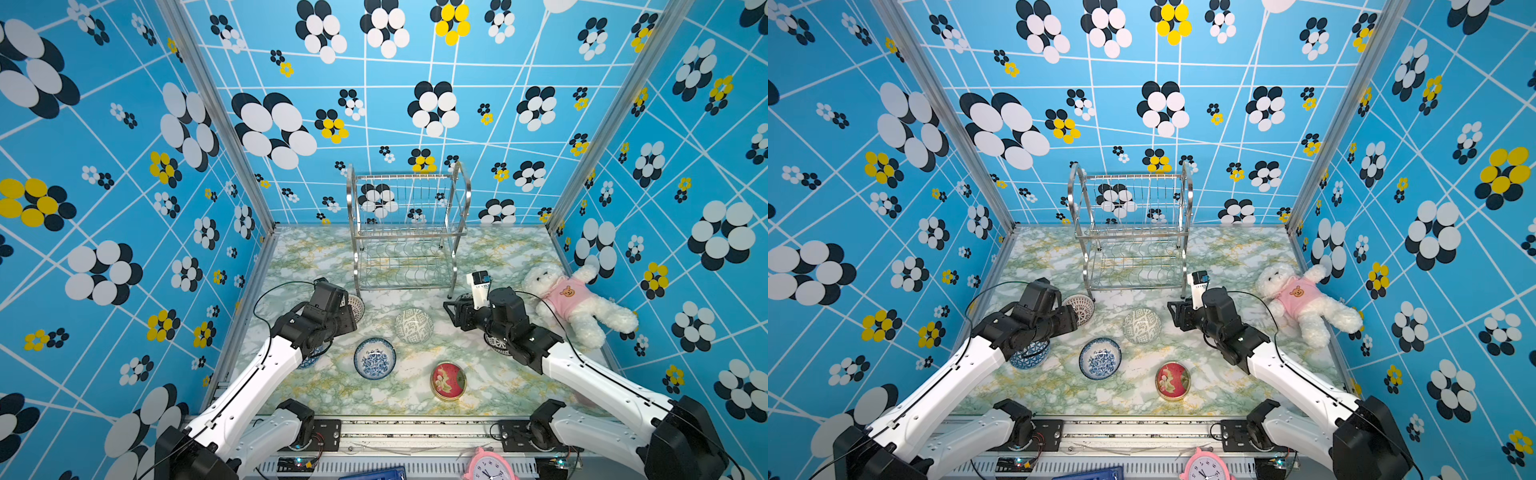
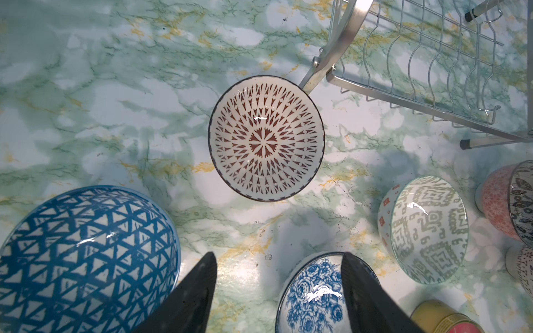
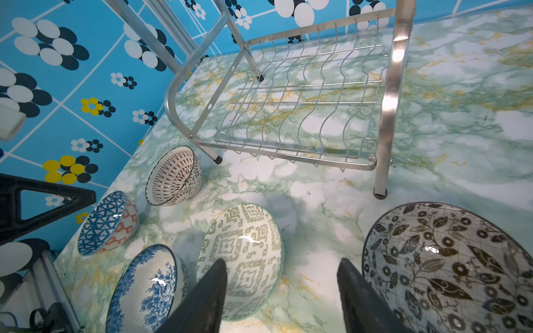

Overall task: Load bowls into a dish rack
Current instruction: Move the dish rack to the top-center of the table, then pick up the bowl from the center of the table.

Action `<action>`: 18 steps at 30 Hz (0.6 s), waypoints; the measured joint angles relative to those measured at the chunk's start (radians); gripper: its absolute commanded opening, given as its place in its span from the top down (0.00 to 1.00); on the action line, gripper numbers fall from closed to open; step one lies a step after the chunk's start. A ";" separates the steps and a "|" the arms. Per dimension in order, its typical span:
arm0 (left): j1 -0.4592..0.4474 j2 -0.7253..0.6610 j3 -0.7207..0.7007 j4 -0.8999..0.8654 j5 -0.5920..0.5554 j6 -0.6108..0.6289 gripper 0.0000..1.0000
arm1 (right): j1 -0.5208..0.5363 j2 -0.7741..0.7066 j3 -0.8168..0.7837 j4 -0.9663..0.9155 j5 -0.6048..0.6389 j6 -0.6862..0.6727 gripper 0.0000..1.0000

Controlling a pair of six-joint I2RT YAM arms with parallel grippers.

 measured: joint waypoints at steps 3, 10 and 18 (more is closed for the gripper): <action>-0.038 0.001 0.000 -0.028 -0.036 -0.045 0.35 | 0.013 -0.002 0.010 -0.016 -0.011 -0.016 0.36; -0.074 0.040 0.002 -0.085 -0.105 -0.124 0.35 | 0.041 0.000 0.012 -0.030 -0.025 -0.056 0.35; -0.075 0.092 0.031 -0.135 -0.129 -0.169 0.35 | 0.083 0.031 0.014 -0.034 -0.025 -0.083 0.33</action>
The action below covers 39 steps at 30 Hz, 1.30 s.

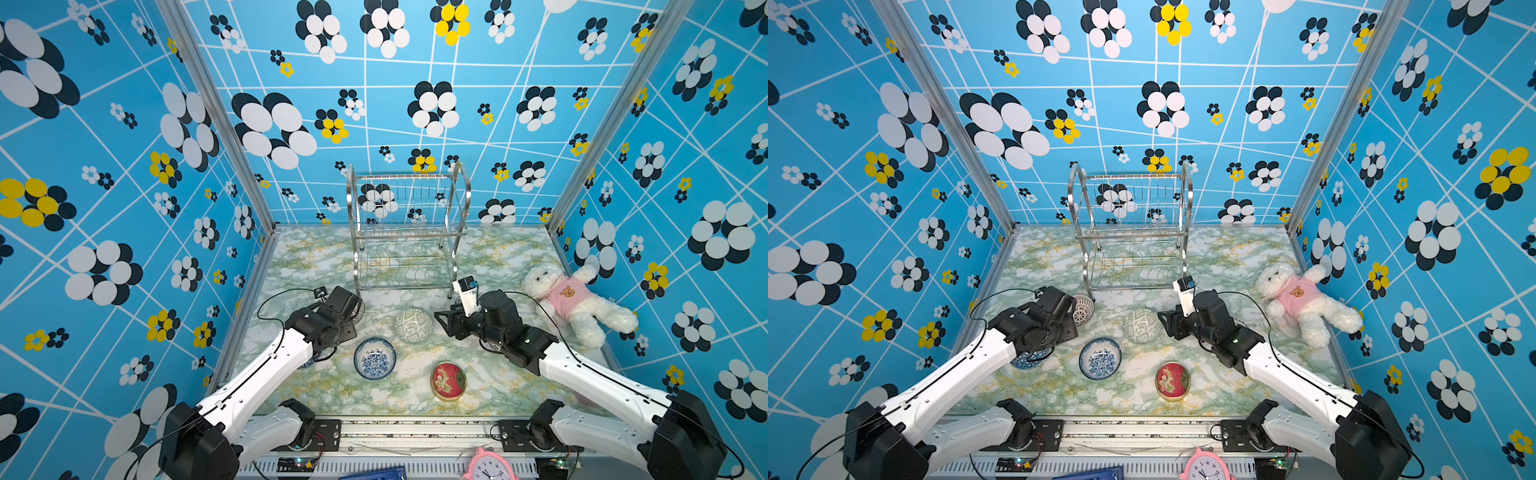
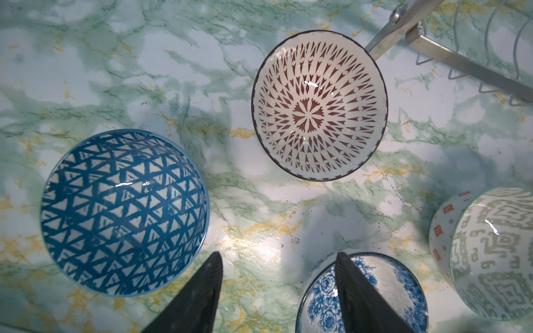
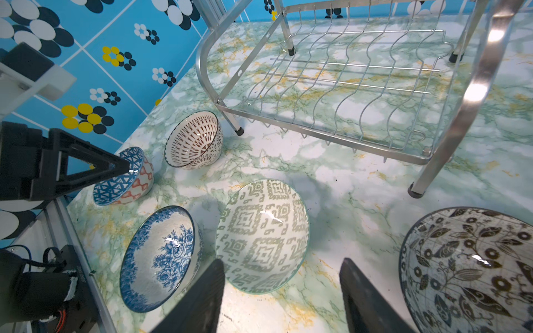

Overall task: Load bowls into a dish rack
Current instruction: Pick up the bowl from the center of the table.

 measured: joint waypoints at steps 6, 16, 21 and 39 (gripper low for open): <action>0.001 0.025 0.044 -0.036 -0.003 0.026 0.31 | 0.076 0.065 0.019 -0.004 0.002 -0.061 0.33; 0.142 0.004 0.049 -0.014 0.211 0.185 0.30 | 0.245 0.213 0.159 -0.090 0.064 -0.220 0.36; 0.248 -0.020 0.049 0.030 0.362 0.262 0.26 | 0.308 0.278 0.222 -0.185 0.144 -0.294 0.39; 0.315 0.035 0.096 0.079 0.522 0.433 0.19 | 0.391 0.481 0.437 -0.435 0.237 -0.464 0.46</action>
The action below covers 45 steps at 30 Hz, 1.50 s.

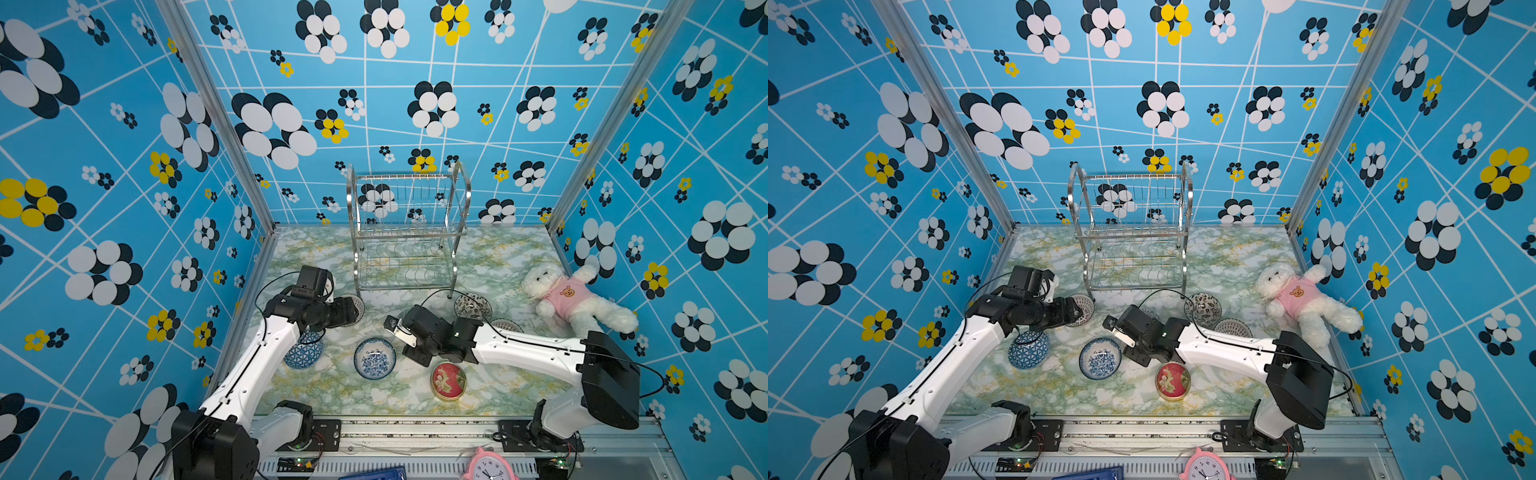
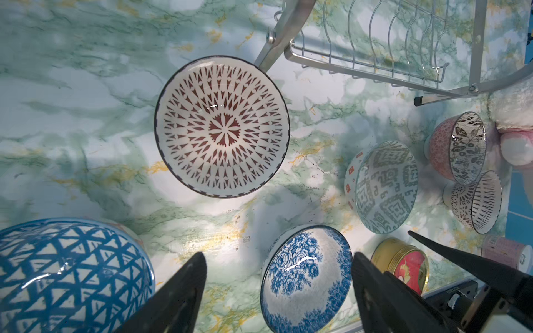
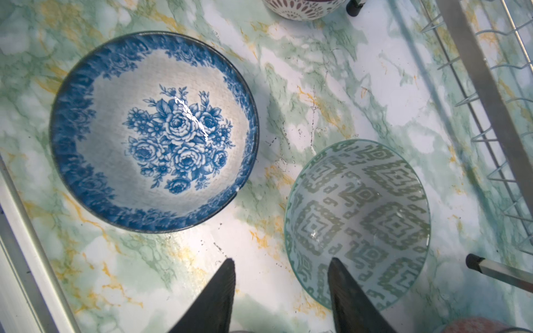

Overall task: Load bowls into a dish rack
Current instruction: Pick up the bowl from the center of the table.

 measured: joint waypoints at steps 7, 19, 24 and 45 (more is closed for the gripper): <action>0.009 0.000 0.036 0.014 -0.001 0.039 0.14 | 0.014 0.070 0.062 -0.048 0.006 -0.003 0.51; 0.009 -0.004 0.040 0.033 -0.074 0.072 0.11 | 0.018 0.164 0.097 -0.071 0.064 0.005 0.60; 0.014 -0.004 0.039 0.044 -0.092 0.076 0.11 | 0.018 0.203 0.107 -0.071 0.098 -0.002 0.71; 0.014 -0.042 0.039 0.043 -0.125 0.079 0.10 | 0.018 0.229 0.137 -0.048 0.125 -0.036 0.97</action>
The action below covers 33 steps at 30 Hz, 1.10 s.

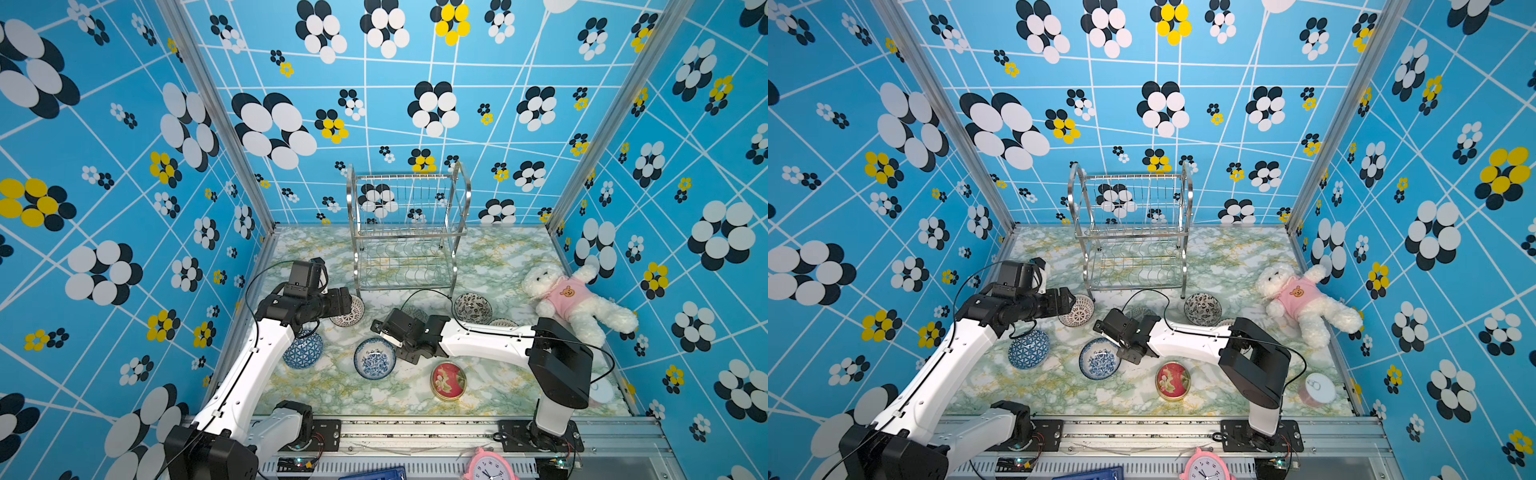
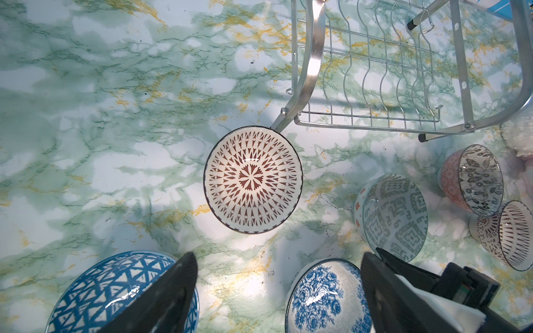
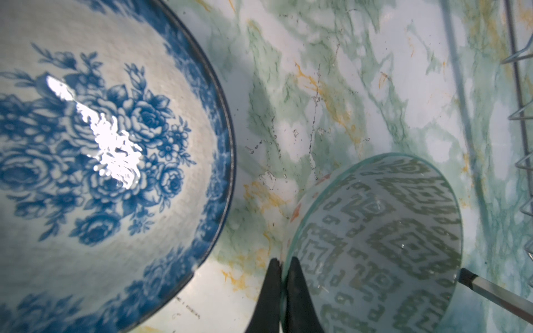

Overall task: Load bowls into a dish rack
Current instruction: Pick up the bowl from the center of the table.

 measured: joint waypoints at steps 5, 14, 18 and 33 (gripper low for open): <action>0.000 0.000 0.000 0.000 0.001 0.000 0.09 | 0.000 0.000 0.000 0.001 0.000 0.000 1.00; 0.000 -0.002 0.000 0.001 0.005 0.008 0.08 | -0.013 -0.075 -0.057 0.027 -0.019 0.008 1.00; 0.000 -0.006 0.006 0.001 0.005 0.008 0.08 | -0.033 -0.149 -0.090 0.056 -0.026 0.016 1.00; 0.000 -0.035 0.022 0.068 0.002 0.044 0.06 | -0.055 -0.400 -0.317 0.517 -0.019 0.150 1.00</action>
